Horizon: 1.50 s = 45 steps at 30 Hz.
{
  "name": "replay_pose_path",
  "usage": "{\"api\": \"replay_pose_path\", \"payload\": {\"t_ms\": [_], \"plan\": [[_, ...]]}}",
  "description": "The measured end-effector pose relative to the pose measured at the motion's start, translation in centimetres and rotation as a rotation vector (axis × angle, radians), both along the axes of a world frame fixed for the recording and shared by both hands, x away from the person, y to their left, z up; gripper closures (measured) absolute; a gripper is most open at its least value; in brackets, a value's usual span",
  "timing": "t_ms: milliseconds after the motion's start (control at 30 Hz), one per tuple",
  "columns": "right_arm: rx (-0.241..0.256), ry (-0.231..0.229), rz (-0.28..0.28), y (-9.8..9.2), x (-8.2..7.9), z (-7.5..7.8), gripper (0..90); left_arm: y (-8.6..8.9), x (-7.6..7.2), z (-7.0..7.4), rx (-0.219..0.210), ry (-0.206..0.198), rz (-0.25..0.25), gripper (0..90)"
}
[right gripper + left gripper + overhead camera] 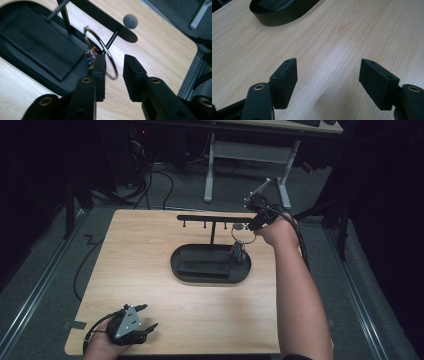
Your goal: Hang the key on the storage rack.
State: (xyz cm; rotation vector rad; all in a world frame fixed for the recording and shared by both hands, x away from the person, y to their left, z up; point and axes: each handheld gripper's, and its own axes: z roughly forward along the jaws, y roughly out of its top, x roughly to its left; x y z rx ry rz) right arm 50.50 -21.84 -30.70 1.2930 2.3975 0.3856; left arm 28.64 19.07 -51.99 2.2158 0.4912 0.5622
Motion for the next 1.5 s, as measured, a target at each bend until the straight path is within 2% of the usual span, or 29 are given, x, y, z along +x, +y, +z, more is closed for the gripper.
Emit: {"api": "replay_pose_path", "payload": {"t_ms": [33, 100, 167, 267, 300, 367, 433, 533, 600, 667, 700, 733, 767, 867, 933, 967, 1033, 1067, 1100, 1133, 1167, 1233, 1300, 1333, 1367, 1400, 1433, 1467, 1500], "plan": [[0.016, -0.011, -0.019, 0.0, -0.5, 0.3, 70.3, -0.1, 0.0, 0.0, 0.000, -0.001, -0.001, 31.5], [0.030, -0.029, -0.005, -0.2, -1.6, 0.7, 65.3, -0.2, 0.0, 0.0, 0.007, -0.003, -0.003, 31.5], [0.060, -0.042, 0.007, -0.5, -3.4, 0.8, 54.6, -0.4, 0.0, -0.1, 0.009, 0.003, -0.007, 32.1], [0.076, -0.069, 0.022, -0.8, -4.7, 0.6, 51.6, -0.5, 0.0, -0.2, 0.012, 0.006, -0.006, 31.9], [0.091, -0.102, 0.018, -1.2, -6.1, 0.3, 50.1, -0.6, 0.0, -0.3, 0.004, 0.012, -0.001, 31.9], [0.095, -0.118, 0.031, -1.4, -6.7, 0.0, 48.4, -0.6, 0.0, -0.3, 0.002, 0.014, 0.002, 31.7], [0.124, -0.150, 0.043, -1.8, -8.8, -1.0, 42.6, -0.5, 0.1, -0.2, -0.011, 0.028, 0.008, 31.5], [0.146, -0.179, 0.059, -2.0, -10.1, -1.9, 38.0, -0.5, 0.1, -0.3, -0.027, 0.040, 0.015, 31.3], [0.187, -0.204, 0.033, -2.6, -11.9, -3.3, 33.3, -0.5, 0.1, -0.3, -0.029, 0.044, 0.017, 31.1], [0.202, -0.214, 0.025, -2.8, -12.5, -3.8, 32.2, -0.6, 0.1, -0.3, -0.031, 0.047, 0.016, 31.1], [0.225, -0.233, 0.019, -3.1, -13.7, -4.8, 29.2, -0.6, 0.1, -0.3, -0.032, 0.045, 0.020, 30.8], [0.225, -0.233, 0.019, -3.1, -13.7, -4.8, 29.2, -0.6, 0.1, -0.3, -0.032, 0.045, 0.020, 30.7], [0.239, -0.252, 0.010, -3.3, -14.9, -6.0, 28.3, -0.6, 0.1, -0.3, -0.035, 0.050, 0.020, 30.9], [0.250, -0.274, 0.003, -3.3, -16.1, -7.4, 27.2, -0.6, 0.2, -0.4, -0.048, 0.064, 0.016, 31.2], [0.285, -0.308, 0.008, -3.4, -17.7, -9.8, 25.7, -0.7, 0.2, -0.5, -0.049, 0.067, 0.014, 31.3], [0.285, -0.308, 0.008, -3.4, -17.7, -9.8, 25.7, -0.7, 0.2, -0.5, -0.049, 0.067, 0.014, 31.3], [0.297, -0.313, 0.006, -3.5, -18.7, -11.5, 25.4, -0.8, 0.2, -0.5, -0.045, 0.069, 0.011, 31.3], [0.307, -0.318, 0.007, -3.5, -19.5, -13.4, 25.5, -0.9, 0.2, -0.6, -0.043, 0.071, 0.007, 31.3], [0.307, -0.318, 0.007, -3.5, -19.5, -13.4, 25.5, -0.9, 0.2, -0.6, -0.043, 0.071, 0.007, 31.3], [0.320, -0.318, 0.001, -3.5, -20.0, -14.3, 25.5, -0.9, 0.1, -0.7, -0.042, 0.075, 0.001, 31.3], [0.343, -0.319, -0.011, -3.6, -20.8, -16.1, 25.5, -0.9, 0.1, -0.7, -0.043, 0.078, 0.000, 33.0], [0.352, -0.319, -0.022, -3.6, -21.5, -17.4, 25.5, -1.0, 0.1, -0.7, -0.047, 0.084, -0.006, 34.1], [0.350, -0.351, -0.040, -3.5, -22.5, -18.8, 25.6, -1.0, 0.1, -0.7, -0.049, 0.086, -0.010, 34.5], [0.361, -0.380, -0.056, -3.6, -23.0, -19.4, 26.5, -1.0, 0.0, -0.7, -0.049, 0.088, -0.011, 34.8], [0.391, -0.373, -0.063, -3.5, -24.0, -20.4, 27.8, -1.0, 0.1, -0.7, -0.049, 0.088, -0.011, 34.9], [0.418, -0.328, -0.063, -3.4, -24.1, -20.2, 25.4, -1.0, 0.1, -0.7, -0.054, 0.087, -0.012, 34.9], [0.435, -0.340, -0.060, -3.2, -24.4, -20.0, 24.8, -1.0, 0.1, -0.7, -0.056, 0.088, -0.012, 35.0], [0.420, -0.385, -0.049, -3.1, -24.7, -19.9, 26.0, -0.9, 0.1, -0.7, -0.055, 0.088, -0.012, 35.0], [0.390, -0.387, -0.046, -3.0, -24.9, -20.1, 26.0, -0.9, 0.0, -0.7, -0.054, 0.086, -0.010, 35.0]]}}
